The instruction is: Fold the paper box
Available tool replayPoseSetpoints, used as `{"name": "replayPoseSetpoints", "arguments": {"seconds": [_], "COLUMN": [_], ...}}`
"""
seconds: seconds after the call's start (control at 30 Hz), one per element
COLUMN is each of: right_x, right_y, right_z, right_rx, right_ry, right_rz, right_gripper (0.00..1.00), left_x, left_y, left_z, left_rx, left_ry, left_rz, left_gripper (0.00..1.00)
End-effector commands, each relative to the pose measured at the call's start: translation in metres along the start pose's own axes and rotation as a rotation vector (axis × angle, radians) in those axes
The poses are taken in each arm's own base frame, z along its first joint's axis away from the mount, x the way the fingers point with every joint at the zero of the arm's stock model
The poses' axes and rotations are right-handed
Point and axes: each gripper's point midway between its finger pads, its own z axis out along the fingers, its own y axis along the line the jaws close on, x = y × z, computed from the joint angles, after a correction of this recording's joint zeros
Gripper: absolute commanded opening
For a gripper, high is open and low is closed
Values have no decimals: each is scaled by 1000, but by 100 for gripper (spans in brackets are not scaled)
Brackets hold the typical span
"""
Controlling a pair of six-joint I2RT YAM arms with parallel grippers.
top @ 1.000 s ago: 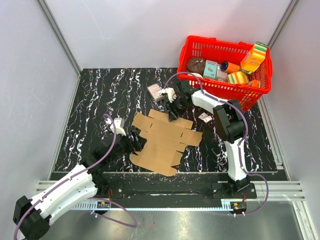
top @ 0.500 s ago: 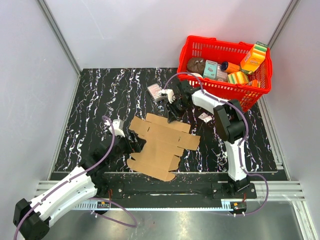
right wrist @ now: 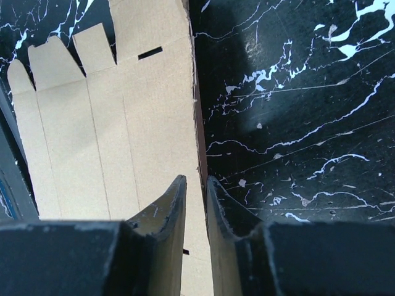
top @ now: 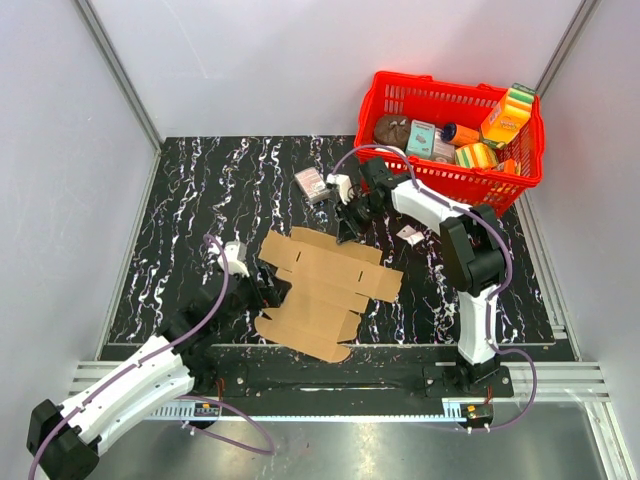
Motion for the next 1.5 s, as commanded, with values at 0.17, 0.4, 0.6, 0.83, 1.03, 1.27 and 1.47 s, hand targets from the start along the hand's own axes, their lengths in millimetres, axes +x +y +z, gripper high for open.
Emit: {"name": "replayPoseSetpoints", "arguments": {"seconds": [0.17,0.4,0.6,0.83,1.03,1.27,1.47], "right_x": [3,13,20,29,31,16,0], "right_y": [-2,-8,-8,-11,-10,-10,-6], "right_z": [6,17,25,35,38,26,10], "right_rx": [24,65,63,44,46,118,201], "right_ry": [5,45,74,102,110,99,52], "right_rz": [-13,-27,-33,-12,-15,-24,-27], "right_gripper": [31,35,35,34,26,6,0], "left_x": [3,4,6,7,6,-9,-48], "left_y": [-4,-3,-3,-1,-1,2,2], "left_z": [2,3,3,3,2,-4,-26], "left_rx": [31,31,31,29,28,0,-23], "left_ry": [3,4,6,4,2,-56,-223], "left_rz": [-5,-8,-9,-9,-8,-17,-62], "left_gripper": [95,95,95,95,95,99,99]}}
